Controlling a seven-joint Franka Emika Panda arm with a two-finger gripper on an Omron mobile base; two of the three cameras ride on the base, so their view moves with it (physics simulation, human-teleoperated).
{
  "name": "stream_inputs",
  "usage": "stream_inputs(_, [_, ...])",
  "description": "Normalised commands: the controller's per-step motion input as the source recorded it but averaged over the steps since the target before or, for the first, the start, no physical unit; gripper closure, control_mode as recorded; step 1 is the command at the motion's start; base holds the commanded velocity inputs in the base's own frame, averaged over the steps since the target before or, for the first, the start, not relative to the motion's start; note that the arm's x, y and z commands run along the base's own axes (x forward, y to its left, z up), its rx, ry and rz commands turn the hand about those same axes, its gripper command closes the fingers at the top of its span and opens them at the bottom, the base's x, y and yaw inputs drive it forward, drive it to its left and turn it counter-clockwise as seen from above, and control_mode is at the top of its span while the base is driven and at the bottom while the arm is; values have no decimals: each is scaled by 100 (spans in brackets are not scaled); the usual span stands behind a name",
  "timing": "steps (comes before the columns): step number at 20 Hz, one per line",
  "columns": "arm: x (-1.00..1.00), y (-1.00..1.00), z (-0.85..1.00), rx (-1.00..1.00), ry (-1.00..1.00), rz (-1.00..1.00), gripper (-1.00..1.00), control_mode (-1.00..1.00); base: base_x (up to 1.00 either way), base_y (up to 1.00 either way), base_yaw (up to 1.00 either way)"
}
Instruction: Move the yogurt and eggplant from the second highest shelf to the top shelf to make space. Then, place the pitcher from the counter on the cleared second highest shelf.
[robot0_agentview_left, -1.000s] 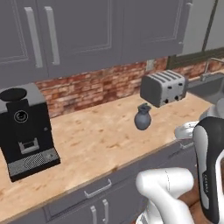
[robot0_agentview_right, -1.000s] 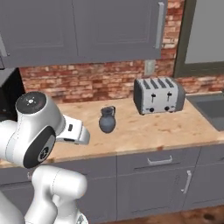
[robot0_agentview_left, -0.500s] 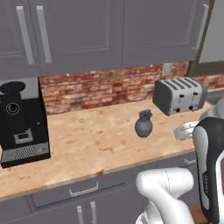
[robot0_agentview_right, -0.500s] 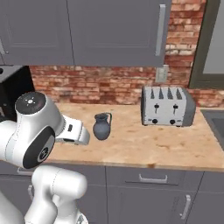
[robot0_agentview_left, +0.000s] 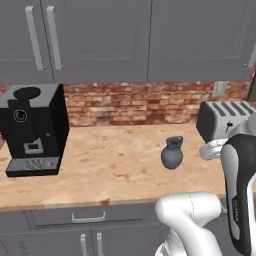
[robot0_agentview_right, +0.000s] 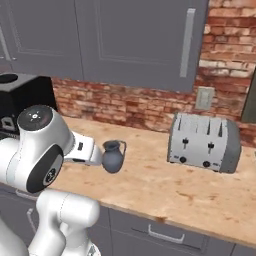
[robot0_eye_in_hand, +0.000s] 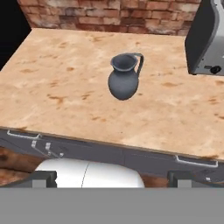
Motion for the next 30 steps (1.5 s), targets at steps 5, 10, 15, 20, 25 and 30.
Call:
stream_inputs(5, [0, 0, 0, 0, 0, 0, -100, 100, 25, -45, 46])
stream_inputs(10, [0, 0, 0, 0, 0, 0, -100, 100, 1, -49, 47])
stream_inputs(15, [0, 0, 0, 0, 0, 0, -100, 100, 0, -53, 44])
stream_inputs(20, [0, 0, 0, 0, 0, 0, -100, 100, 0, -64, 39])
stream_inputs(25, [0, 0, 0, 0, 0, 0, -100, 100, 0, -73, 35])
stream_inputs(30, [0, 0, 0, 0, 0, 0, -100, 100, -2, -79, 33])
